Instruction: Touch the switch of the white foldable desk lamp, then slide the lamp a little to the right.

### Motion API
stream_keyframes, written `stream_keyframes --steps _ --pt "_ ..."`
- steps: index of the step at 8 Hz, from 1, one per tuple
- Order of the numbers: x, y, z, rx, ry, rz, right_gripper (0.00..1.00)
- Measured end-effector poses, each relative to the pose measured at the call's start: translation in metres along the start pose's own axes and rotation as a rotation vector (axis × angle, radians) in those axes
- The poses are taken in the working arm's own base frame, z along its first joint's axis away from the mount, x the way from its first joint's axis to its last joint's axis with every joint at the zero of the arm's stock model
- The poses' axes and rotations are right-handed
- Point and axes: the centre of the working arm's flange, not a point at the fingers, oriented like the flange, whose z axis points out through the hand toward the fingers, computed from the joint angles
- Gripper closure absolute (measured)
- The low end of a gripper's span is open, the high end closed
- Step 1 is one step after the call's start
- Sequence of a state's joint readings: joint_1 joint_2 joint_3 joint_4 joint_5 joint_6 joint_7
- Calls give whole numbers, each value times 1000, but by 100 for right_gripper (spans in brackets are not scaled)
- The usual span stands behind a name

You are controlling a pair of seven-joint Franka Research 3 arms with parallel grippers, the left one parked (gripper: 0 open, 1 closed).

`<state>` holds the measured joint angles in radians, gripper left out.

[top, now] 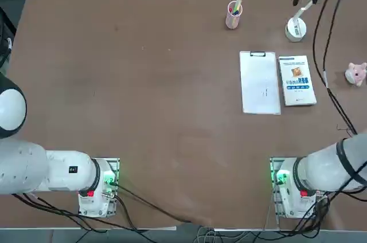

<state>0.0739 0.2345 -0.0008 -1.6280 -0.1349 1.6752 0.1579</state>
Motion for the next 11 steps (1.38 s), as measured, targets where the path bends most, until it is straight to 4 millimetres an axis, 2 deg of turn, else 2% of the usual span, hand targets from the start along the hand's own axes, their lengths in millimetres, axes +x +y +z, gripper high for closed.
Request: stream_keyframes --steps 2,5,7,9,11 --pt "33 -16 59 -34 -19 25 0" --pt "58 -35 116 -131 -9 100 0" --pt "67 -52 150 -234 18 197 0" --pt "72 -67 174 -273 30 226 0" --pt "79 -57 194 -302 35 230 0"
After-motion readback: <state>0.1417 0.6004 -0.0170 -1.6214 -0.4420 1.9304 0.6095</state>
